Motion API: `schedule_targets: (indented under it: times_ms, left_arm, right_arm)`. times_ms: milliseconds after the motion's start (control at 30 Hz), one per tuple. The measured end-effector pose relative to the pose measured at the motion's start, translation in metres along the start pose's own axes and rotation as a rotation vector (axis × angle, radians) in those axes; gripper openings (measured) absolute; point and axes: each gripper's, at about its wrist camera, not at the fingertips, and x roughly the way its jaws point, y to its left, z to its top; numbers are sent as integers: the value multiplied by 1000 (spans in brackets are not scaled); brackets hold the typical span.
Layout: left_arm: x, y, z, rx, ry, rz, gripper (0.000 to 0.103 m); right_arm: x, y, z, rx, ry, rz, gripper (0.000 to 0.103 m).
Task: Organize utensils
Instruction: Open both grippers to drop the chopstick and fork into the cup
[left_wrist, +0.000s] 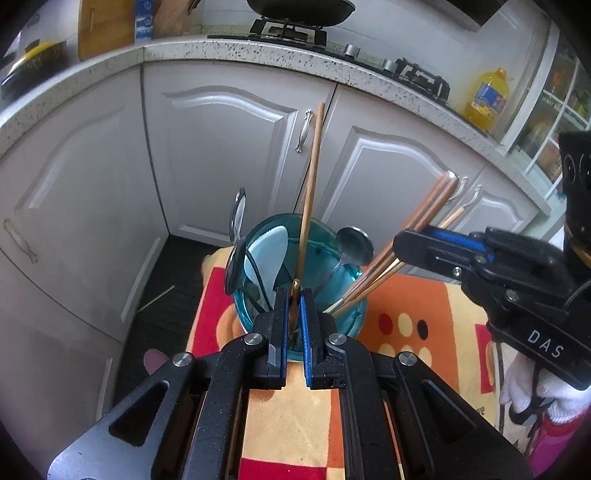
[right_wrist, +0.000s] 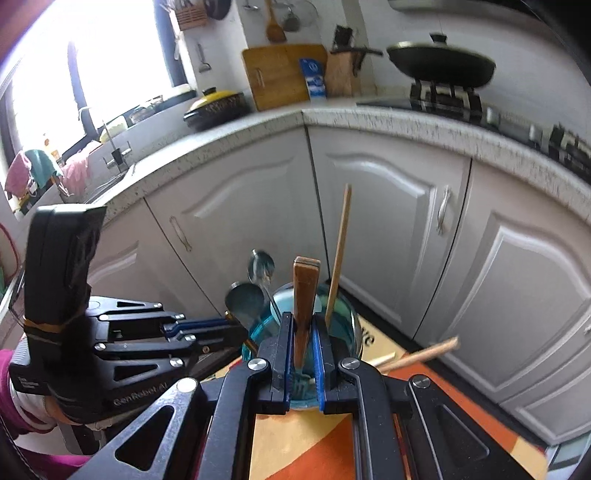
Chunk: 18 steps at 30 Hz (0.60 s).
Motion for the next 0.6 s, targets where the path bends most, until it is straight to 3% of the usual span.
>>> schedule_targets:
  times_ms: [167,267,300,367,400,600]
  left_arm:
    - [3,0,-2,-12,1,-1,5]
    - [1,2,-2,-29,0,-9,14]
    - [-1,3,-2,-39,1,-14,21]
    - [-5,4,-4,-46,-8,-25,33]
    - [-7,4,-5,-50,-13,-29,38]
    - [-19,5,-8,-60,-25,-25,40]
  right_arm:
    - [4,-10,-10,42,15,12,9]
    - [1,-14,-14,54,21,-8,10]
    - [0,-16,-16,65,24,-11,11]
    - [0,-20,-19,85,33,-13,30]
    - [-2,-22,-21,93,32,-9,34]
    - [-13,-27,-28,129,17,8,35]
